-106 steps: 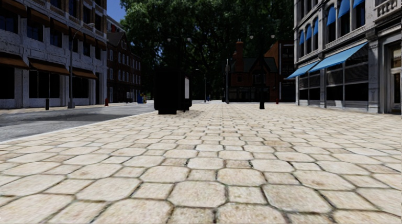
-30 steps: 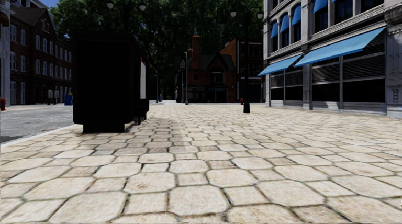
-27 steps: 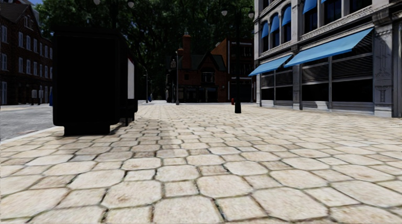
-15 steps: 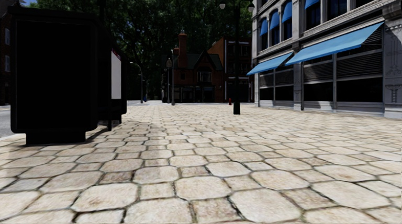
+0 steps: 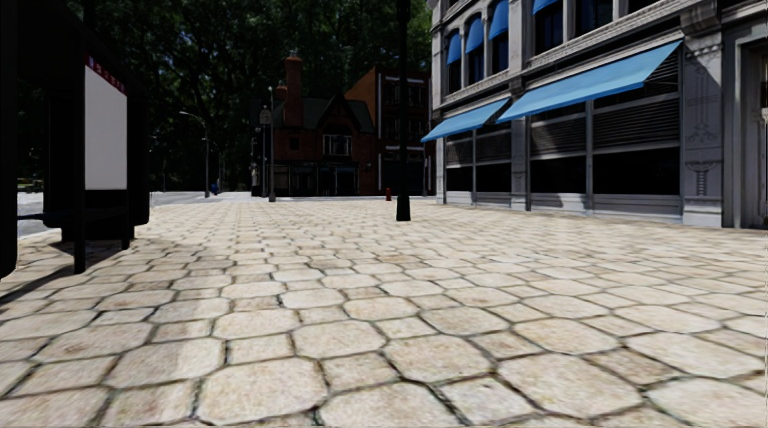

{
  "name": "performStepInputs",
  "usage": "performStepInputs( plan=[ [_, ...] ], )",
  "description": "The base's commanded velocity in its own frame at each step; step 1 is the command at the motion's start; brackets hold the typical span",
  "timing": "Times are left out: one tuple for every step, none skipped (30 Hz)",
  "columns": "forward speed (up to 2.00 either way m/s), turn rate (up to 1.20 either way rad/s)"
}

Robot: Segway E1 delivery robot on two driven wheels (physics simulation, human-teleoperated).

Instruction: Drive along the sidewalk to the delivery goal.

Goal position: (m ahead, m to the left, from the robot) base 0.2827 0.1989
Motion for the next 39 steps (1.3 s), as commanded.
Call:
performStepInputs(
  plan=[
    [1.84, 0.00],
    [1.84, 0.00],
    [1.84, 0.00],
    [1.84, 0.00],
    [1.84, 0.00],
    [1.84, 0.00],
    [1.84, 0.00],
    [1.84, 0.00],
    [1.82, 0.00],
    [1.75, 0.00],
    [1.69, 0.00],
    [1.59, 0.00],
    [1.59, 0.00],
    [1.51, 0.00],
    [1.42, 0.00],
    [1.25, 0.00],
    [0.93, 0.00],
    [0.93, 0.00],
    [0.52, 0.00],
    [0.00, 0.00],
    [0.00, 0.00],
    [0.00, 0.00],
    [0.00, 0.00],
    [0.00, 0.00],
    [0.00, 0.00],
    [0.00, 0.00],
    [0.00, 0.00],
    [0.00, 0.00],
    [0.00, 0.00],
    [0.00, 0.00],
    [0.00, 0.00],
    [0.00, 0.00],
    [0.00, 0.00],
    [0.00, 0.00],
    [0.00, 0.00],
    [0.00, 0.00],
    [0.00, 0.00],
    [0.00, 0.00],
    [0.00, 0.00]
  ],
)
